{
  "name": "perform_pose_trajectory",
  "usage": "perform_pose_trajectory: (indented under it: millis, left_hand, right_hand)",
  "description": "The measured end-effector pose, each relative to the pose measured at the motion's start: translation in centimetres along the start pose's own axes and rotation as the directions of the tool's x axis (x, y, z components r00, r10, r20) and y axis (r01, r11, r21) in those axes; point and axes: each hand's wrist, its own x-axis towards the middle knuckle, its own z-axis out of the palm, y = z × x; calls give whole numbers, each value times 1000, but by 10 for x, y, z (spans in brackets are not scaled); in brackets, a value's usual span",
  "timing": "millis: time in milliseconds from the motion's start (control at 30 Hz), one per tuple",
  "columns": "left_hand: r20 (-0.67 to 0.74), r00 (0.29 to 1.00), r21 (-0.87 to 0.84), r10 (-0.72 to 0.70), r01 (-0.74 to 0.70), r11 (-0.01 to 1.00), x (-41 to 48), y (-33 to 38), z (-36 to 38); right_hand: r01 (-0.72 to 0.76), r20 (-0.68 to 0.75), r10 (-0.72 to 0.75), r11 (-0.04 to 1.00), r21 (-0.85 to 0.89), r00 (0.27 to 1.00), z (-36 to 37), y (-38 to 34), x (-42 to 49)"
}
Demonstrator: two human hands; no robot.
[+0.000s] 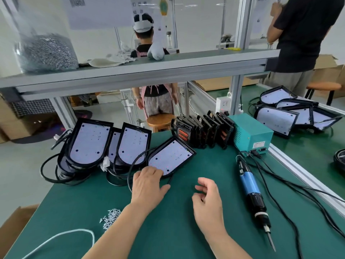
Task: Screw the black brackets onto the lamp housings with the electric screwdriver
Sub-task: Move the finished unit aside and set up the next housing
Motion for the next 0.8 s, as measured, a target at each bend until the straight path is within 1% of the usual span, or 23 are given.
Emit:
perform_pose_trajectory:
  millis: [67,167,267,333,433,533,567,633,700,733,767,800]
  left_hand:
    - [1,999,31,39,-39,999,2,0,3]
    - [-39,993,71,110,-107,992,0,6,7]
    - [-68,983,42,168,-165,985,-9,19,7]
    - [-62,980,28,188,-187,982,-19,33,4]
    - [-16,973,62,229,-228,972,-41,58,-6]
    - [-68,967,-42,247,-251,967,-63,78,-9]
    - [-67,968,-95,242,-248,964,-69,83,-10]
    - [0,978,-205,210,-205,957,-81,91,-9]
    - [-13,975,-338,223,-214,916,-92,98,-11]
    - [-50,975,-402,219,-220,889,-96,100,-15]
    - [-130,972,-443,195,-233,866,-100,101,-20]
    - [-259,953,-455,159,-265,850,-101,98,-23]
  right_hand:
    - [2,-8,-2,1000,14,1000,0,0,0]
    - [6,-14,-5,999,36,1000,-1,0,0]
    - [4,-38,-1,998,60,999,0,1,2]
    - [-11,-50,15,996,86,999,0,2,3]
    - [-44,-49,51,991,129,998,-1,4,5]
    - [-89,-31,97,975,204,995,-2,3,6]
    - [-107,-22,116,966,236,993,-3,3,6]
    - [-147,1,153,946,290,988,-6,2,6]
    - [-176,19,178,936,306,984,-9,1,7]
    - [-185,19,189,931,314,982,-11,1,8]
    - [-194,20,198,927,321,980,-13,1,9]
    - [-201,25,204,927,316,979,-13,1,11]
